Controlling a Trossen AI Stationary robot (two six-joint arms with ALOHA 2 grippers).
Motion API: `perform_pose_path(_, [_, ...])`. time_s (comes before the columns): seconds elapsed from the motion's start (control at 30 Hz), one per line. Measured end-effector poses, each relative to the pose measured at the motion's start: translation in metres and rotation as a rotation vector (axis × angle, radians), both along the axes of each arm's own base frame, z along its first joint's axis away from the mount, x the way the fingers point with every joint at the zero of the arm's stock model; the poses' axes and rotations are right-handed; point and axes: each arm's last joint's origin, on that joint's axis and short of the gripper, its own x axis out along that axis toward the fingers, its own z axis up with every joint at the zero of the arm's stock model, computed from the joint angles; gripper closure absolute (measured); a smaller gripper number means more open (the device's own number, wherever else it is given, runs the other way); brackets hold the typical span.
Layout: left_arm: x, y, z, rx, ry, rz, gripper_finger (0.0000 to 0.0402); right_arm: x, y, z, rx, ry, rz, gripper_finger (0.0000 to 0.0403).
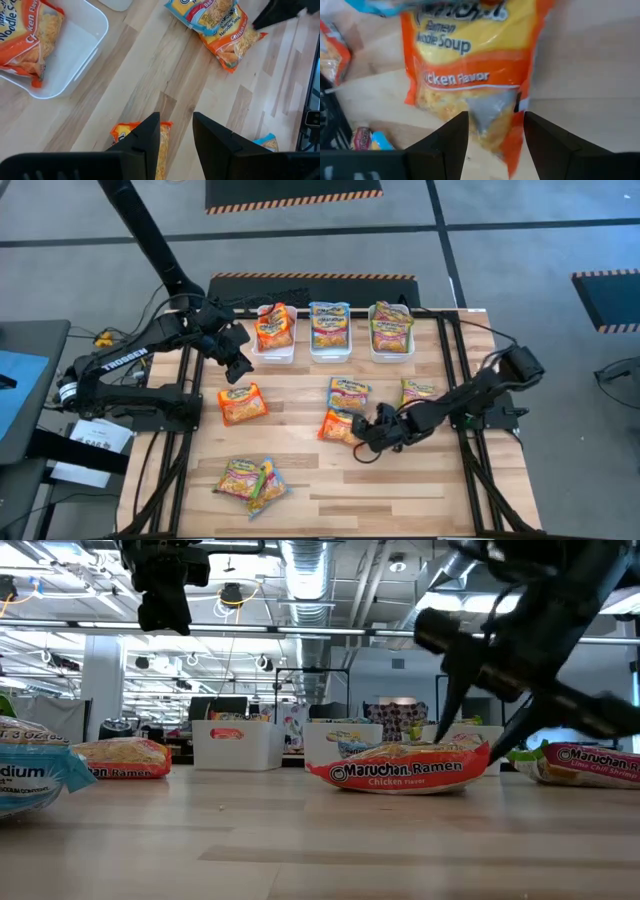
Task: Sort Maruchan noodles
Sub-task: Put the orange noodle pack into the left white bin
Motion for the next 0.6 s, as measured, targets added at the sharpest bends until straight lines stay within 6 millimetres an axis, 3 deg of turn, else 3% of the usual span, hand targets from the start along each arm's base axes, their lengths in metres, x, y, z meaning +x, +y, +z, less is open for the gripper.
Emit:
perform_pose_path(0.4, [0.003,0.001,-0.003,-0.01,0.015,-0.001,0.0301,0.023,0.002,-0.031,0.018,-0.044,-0.026,0.0189])
perform_pose_path(0.6, [0.002,0.001,-0.002,-0.009,0.013,-0.001,0.0301,0.029,0.004,-0.037,0.04,-0.089,-0.03,0.0254])
